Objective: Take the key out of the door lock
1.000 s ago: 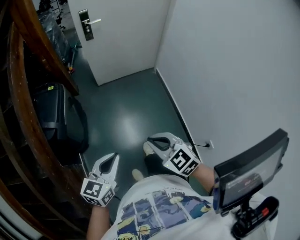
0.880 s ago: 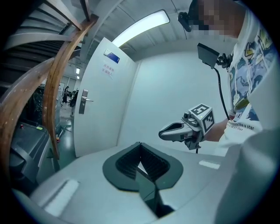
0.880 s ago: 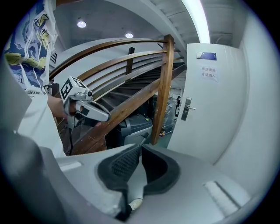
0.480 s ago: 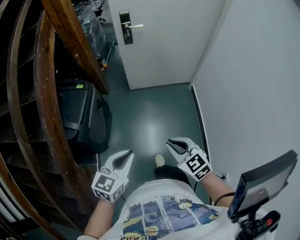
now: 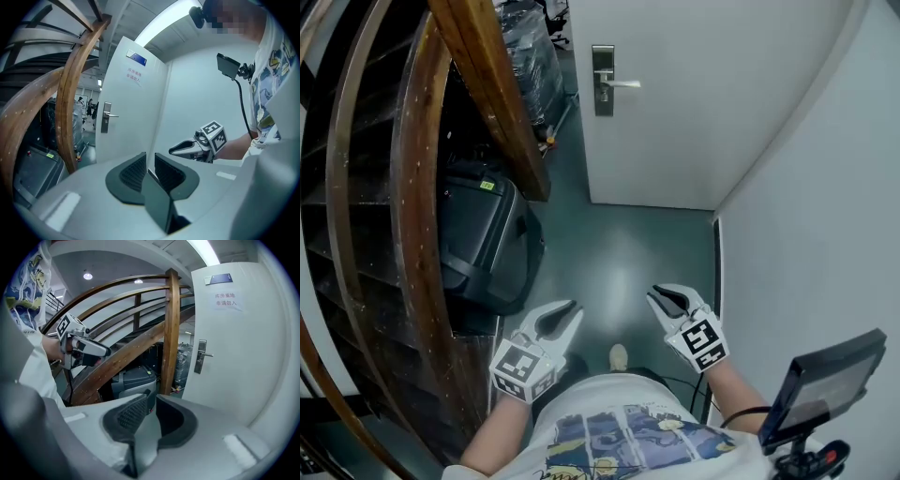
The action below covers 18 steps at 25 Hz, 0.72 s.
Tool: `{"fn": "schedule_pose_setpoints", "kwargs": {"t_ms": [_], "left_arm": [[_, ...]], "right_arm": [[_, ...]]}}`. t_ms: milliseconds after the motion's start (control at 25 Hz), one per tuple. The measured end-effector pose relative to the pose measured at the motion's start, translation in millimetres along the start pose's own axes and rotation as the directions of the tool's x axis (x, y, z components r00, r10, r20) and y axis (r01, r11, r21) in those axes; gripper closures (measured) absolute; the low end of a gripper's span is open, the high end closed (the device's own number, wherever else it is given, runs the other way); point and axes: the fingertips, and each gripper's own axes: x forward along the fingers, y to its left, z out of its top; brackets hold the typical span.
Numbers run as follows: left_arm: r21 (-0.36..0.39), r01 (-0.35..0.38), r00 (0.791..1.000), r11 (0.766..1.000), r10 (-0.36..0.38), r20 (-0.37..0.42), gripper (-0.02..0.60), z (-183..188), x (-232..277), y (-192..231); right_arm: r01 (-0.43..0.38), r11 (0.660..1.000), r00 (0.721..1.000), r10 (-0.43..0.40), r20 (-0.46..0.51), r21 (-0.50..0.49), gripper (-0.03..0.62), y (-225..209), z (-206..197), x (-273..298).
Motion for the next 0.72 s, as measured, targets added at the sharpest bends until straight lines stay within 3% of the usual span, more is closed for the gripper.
{"fn": "schedule_pose_setpoints", "kwargs": {"t_ms": [360,520,720], "left_arm": [[-0.012,0.018,0.999,1.0,-0.018,0.028,0.515,27,51,99],[0.014,0.056,0.998,0.998,-0.056,0.037,0.512,51,68,154],[0.066,0.112,0.993,0.992,-0.115,0.04,0.502,85,92,211]], "right_arm": [[0.021,0.993,1.0,-0.021,0.004,0.12,0.543,-69,30,91],[0.045,0.969,0.998,-0.053,0.029,0.244,0.543,-92,60,136],[0.093,0.947,0.993,-0.111,0.042,0.306,0.543,-122,95,184]]}}
